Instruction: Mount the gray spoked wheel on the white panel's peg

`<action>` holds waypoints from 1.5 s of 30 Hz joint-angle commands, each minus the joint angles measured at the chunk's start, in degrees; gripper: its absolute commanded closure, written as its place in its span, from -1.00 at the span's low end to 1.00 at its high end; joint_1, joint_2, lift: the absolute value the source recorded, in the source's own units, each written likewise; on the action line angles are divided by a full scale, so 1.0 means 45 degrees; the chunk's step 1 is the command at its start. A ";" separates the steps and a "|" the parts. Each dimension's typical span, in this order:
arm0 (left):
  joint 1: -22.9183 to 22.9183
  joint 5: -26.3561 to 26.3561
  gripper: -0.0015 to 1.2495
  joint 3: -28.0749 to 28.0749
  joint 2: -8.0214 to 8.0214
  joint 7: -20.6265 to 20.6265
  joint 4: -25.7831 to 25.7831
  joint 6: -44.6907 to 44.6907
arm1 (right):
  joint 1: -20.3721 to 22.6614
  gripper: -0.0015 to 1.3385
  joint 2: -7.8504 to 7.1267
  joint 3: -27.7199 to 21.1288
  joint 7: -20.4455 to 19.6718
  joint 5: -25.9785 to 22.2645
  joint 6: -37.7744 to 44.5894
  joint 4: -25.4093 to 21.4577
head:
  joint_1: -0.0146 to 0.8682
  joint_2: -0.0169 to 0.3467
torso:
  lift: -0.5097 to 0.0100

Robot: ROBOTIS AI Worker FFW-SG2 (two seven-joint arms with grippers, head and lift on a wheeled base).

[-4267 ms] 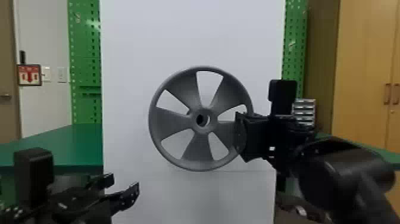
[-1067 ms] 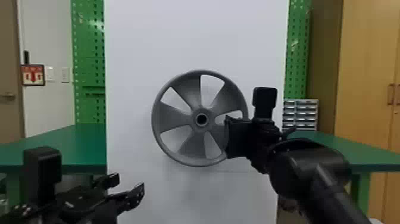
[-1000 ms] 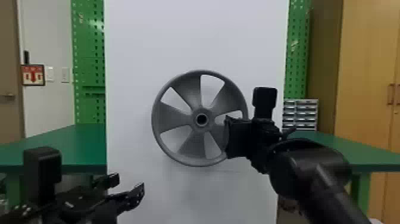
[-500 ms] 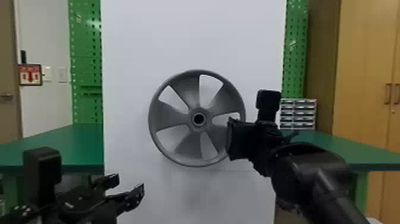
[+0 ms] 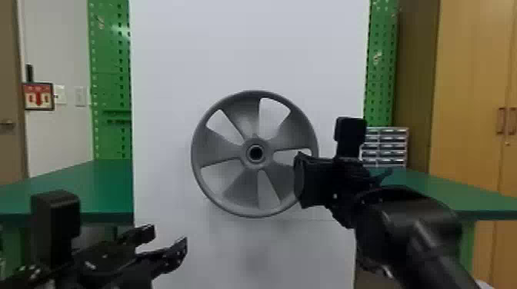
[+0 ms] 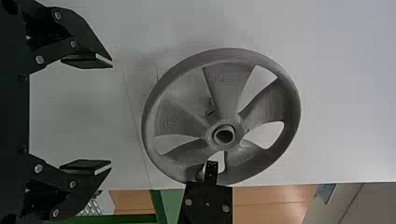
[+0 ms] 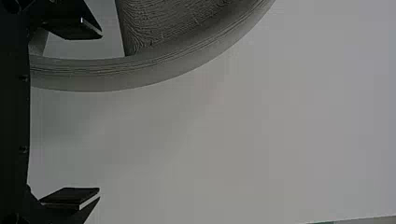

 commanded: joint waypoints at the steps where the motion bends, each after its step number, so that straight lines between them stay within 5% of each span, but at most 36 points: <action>1: 0.0018 0.0007 -0.23 0.0003 -0.0013 -0.0001 -0.0001 0.0000 | -0.0007 -1.00 0.0019 -0.0101 0.0479 0.0086 -0.0198 0.0178 | -0.74 -0.95 | -0.89; 21: -0.0002 -0.0013 -0.23 0.0003 -0.0013 -0.0001 -0.0001 0.0000 | 0.0071 -1.00 0.0058 -0.0101 0.1182 -0.0090 -0.0530 0.0217 | -0.74 -0.95 | -0.89; 45: 0.0193 0.0027 -0.23 0.0198 -0.0091 -0.0020 -0.0001 0.0000 | 0.2200 -1.00 0.0176 0.0055 -0.0244 -0.0109 0.0291 -0.3454 | -0.74 -0.95 | -0.89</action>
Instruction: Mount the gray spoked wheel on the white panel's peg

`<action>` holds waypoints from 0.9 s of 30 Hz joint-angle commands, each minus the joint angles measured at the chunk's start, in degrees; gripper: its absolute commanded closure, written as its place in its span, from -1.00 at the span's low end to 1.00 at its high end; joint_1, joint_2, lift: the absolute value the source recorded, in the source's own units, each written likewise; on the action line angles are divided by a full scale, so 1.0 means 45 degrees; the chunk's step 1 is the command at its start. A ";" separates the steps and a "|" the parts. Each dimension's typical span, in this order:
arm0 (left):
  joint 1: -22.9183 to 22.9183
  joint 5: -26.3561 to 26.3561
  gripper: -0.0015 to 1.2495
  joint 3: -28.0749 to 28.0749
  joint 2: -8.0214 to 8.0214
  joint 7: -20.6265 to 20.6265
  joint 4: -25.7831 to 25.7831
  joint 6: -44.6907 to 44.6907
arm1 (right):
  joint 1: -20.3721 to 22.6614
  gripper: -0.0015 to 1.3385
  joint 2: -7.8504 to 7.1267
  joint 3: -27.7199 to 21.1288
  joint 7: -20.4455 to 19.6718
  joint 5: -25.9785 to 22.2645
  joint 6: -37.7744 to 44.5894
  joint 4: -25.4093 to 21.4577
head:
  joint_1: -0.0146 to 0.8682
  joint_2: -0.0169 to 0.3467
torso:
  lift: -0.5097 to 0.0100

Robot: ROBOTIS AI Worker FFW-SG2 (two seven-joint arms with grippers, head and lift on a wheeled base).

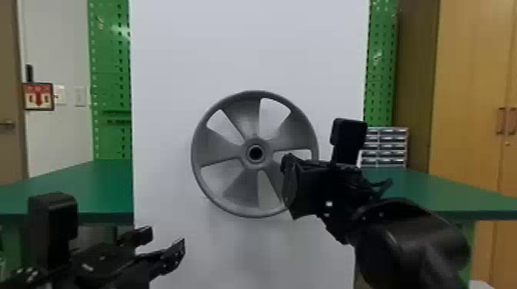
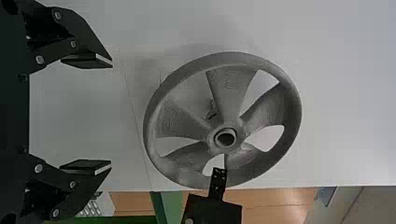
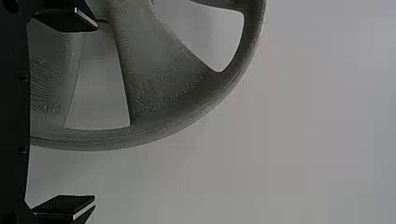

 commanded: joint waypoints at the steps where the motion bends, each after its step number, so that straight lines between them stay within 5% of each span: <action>1: 0.0066 0.0038 -0.23 0.0091 -0.0044 -0.0003 0.0000 0.0000 | 0.0685 -1.00 0.0021 -0.0085 -0.0107 0.0213 0.0014 -0.0659 | -0.74 -0.95 | -0.89; 16: 0.0320 -0.0294 -0.23 0.0521 -0.0278 -0.0198 -0.0235 -0.0019 | 0.3048 -1.00 -0.0058 -0.0027 -0.0146 0.0760 -0.0552 -0.2007 | -0.74 -0.95 | -0.89; 27: 0.0457 -0.0353 -0.23 0.0775 -0.0473 -0.0276 -0.0332 -0.0019 | 0.5216 -1.00 -0.0487 0.0071 0.0284 0.1131 -0.2095 -0.2202 | -0.74 -0.95 | -0.89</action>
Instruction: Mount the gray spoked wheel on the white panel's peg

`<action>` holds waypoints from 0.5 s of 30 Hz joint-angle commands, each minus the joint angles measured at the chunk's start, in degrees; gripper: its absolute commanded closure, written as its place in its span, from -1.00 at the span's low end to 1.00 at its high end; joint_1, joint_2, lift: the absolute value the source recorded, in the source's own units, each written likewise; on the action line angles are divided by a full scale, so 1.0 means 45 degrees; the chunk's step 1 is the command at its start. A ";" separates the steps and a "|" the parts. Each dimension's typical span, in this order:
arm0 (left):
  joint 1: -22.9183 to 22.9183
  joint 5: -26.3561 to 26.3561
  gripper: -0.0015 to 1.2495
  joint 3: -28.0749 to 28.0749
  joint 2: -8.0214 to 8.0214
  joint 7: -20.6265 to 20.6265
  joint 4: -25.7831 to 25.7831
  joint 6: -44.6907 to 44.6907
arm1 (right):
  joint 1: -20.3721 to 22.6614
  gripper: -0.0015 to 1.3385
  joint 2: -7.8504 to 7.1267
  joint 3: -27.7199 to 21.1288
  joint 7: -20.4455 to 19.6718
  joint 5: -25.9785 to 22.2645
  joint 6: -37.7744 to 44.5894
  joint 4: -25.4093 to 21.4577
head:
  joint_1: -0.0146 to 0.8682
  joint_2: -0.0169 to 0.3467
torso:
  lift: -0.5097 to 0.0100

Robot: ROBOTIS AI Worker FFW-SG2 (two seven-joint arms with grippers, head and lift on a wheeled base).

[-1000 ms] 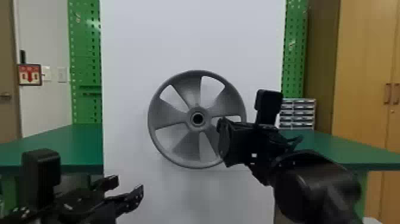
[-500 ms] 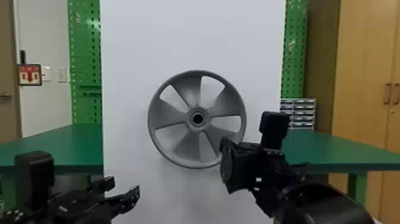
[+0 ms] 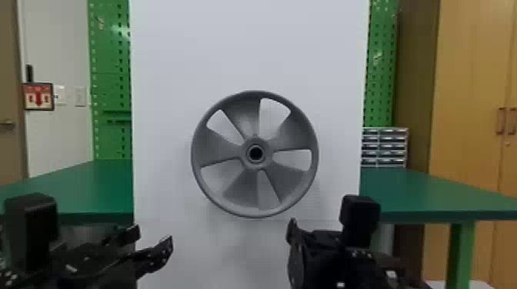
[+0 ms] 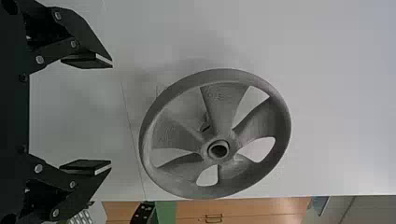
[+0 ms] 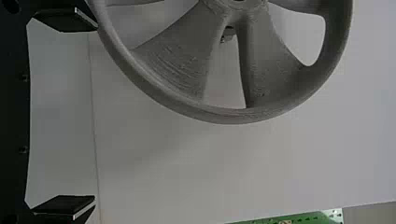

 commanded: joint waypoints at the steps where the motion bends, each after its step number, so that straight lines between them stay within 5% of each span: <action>1: 0.0023 -0.0034 -0.23 0.0058 -0.0071 -0.0008 -0.0023 0.0000 | 0.0867 -1.00 -0.0164 -0.0104 0.0380 0.0167 -0.0617 -0.0022 | -0.74 -0.95 | -0.89; 15: 0.0082 -0.0190 -0.23 0.0273 -0.0267 -0.0203 -0.0043 0.0000 | 0.3699 -1.00 -0.0164 -0.1022 0.1884 0.0714 -0.2414 0.0838 | -0.74 -0.95 | -0.89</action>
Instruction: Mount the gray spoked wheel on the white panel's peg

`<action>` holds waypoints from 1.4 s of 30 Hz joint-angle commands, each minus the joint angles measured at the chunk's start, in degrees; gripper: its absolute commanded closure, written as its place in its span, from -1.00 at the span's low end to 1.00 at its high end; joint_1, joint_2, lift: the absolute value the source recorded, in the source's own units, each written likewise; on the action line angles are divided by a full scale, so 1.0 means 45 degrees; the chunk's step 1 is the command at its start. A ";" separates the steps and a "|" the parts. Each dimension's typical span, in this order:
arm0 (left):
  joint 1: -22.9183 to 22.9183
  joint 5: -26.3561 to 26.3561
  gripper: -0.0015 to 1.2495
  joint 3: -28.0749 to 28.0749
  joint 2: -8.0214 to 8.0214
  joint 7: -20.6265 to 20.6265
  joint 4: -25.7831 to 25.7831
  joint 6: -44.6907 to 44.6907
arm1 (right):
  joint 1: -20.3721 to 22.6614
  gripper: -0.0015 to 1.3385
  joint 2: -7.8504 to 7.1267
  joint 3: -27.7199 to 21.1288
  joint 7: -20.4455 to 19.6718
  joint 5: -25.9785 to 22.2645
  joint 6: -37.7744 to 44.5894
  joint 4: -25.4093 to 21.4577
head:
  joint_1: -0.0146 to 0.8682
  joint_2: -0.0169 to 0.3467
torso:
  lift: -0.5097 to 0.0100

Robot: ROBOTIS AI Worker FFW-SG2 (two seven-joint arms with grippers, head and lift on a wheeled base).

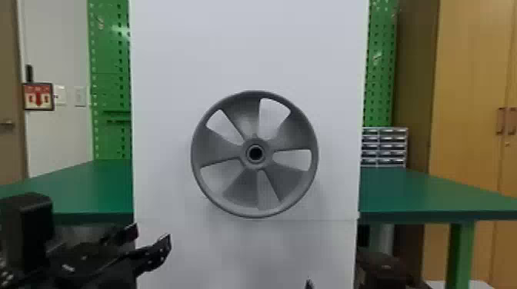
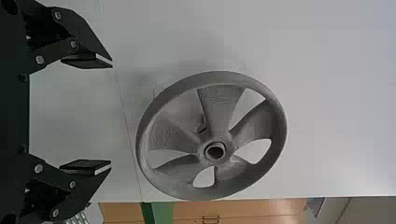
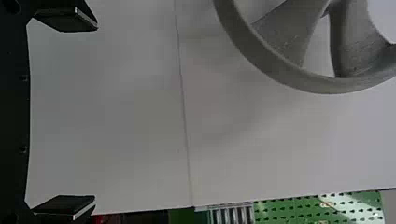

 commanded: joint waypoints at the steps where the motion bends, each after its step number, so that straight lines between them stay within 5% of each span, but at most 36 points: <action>1: 0.0034 -0.0014 -0.23 0.0103 -0.0052 -0.0047 -0.0020 0.0000 | 0.0920 -1.00 0.0059 -0.0249 0.0305 0.0145 -0.0600 0.0472 | -0.74 -0.95 | -0.89; 8: 0.0131 -0.0053 -0.23 0.0240 -0.0091 -0.0105 -0.0059 -0.0019 | 0.2170 -1.00 0.0449 -0.0991 0.1946 0.0888 -0.2748 0.1761 | -0.74 -0.95 | -0.89; 17: 0.0170 -0.0072 -0.23 0.0279 -0.0091 -0.0125 -0.0078 -0.0019 | 0.2932 -1.00 0.0937 -0.1811 0.2981 0.1825 -0.4584 0.3148 | -0.74 -0.95 | -0.89; 29: 0.0229 -0.0170 -0.23 0.0377 -0.0091 -0.0184 -0.0078 -0.0058 | 0.3362 -1.00 0.1074 -0.2104 0.3254 0.2294 -0.6401 0.4867 | -0.74 -0.95 | -0.89; 42: 0.0288 -0.0307 -0.23 0.0455 -0.0228 -0.0223 -0.0078 -0.0097 | 0.3479 -1.00 0.1055 -0.2046 0.3293 0.2157 -0.6420 0.5082 | -0.74 -0.95 | -0.89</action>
